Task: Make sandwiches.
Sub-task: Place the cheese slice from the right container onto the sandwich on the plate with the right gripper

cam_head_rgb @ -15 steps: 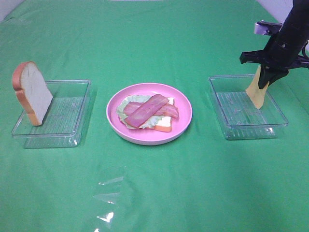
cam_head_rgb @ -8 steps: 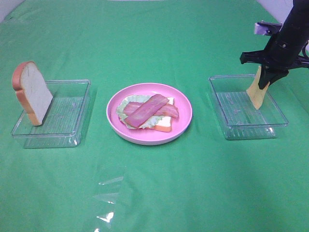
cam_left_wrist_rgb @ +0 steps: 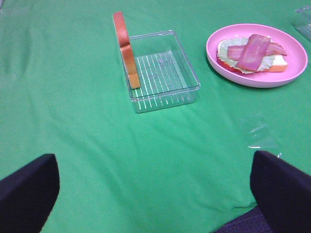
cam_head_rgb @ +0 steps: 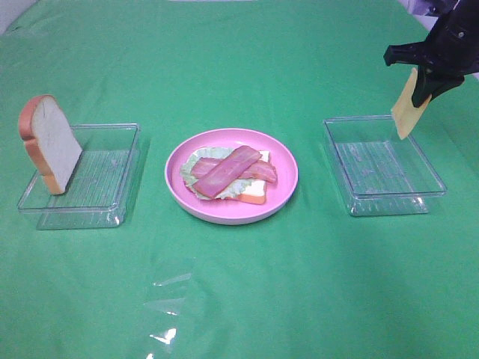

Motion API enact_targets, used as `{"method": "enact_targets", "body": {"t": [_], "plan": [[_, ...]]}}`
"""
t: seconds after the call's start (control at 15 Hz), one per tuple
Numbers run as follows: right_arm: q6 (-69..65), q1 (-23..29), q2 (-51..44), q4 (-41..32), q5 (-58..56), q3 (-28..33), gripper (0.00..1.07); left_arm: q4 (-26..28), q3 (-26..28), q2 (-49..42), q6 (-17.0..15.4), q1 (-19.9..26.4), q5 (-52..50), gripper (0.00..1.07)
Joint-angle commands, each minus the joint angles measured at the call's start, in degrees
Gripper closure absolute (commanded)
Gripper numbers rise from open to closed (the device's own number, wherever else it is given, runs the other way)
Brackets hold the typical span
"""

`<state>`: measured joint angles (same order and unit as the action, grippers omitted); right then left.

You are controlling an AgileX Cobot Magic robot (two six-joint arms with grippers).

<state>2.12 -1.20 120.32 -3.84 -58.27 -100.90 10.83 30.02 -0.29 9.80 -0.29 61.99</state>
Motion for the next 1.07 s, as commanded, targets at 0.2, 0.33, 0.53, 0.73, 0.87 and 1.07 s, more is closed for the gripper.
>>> {"method": "enact_targets", "body": {"t": [0.2,0.33,0.53,0.73,0.87,1.07], "plan": [[0.57,0.06,-6.25,-1.95,-3.38,0.11,1.07,0.17,0.0,-0.97,0.06,0.17,-0.06,0.05],[0.63,0.06,-8.37,-3.95,-4.98,0.11,1.07,0.17,0.0,-0.97,0.06,0.17,-0.06,0.05],[0.86,1.2,-9.0,-6.3,-8.94,0.11,1.07,0.17,0.0,-0.97,0.06,0.17,-0.06,0.05],[0.86,8.65,-9.0,-6.42,-8.25,0.11,1.07,0.17,0.0,-0.97,0.06,0.17,-0.06,0.05],[0.86,15.99,-8.77,-6.99,-5.96,0.11,1.07,0.17,0.0,-0.97,0.06,0.17,-0.06,0.05],[0.74,23.09,-7.45,-10.54,-2.23,0.11,1.07,0.17,0.0,-0.97,0.06,0.17,-0.06,0.05]]}}
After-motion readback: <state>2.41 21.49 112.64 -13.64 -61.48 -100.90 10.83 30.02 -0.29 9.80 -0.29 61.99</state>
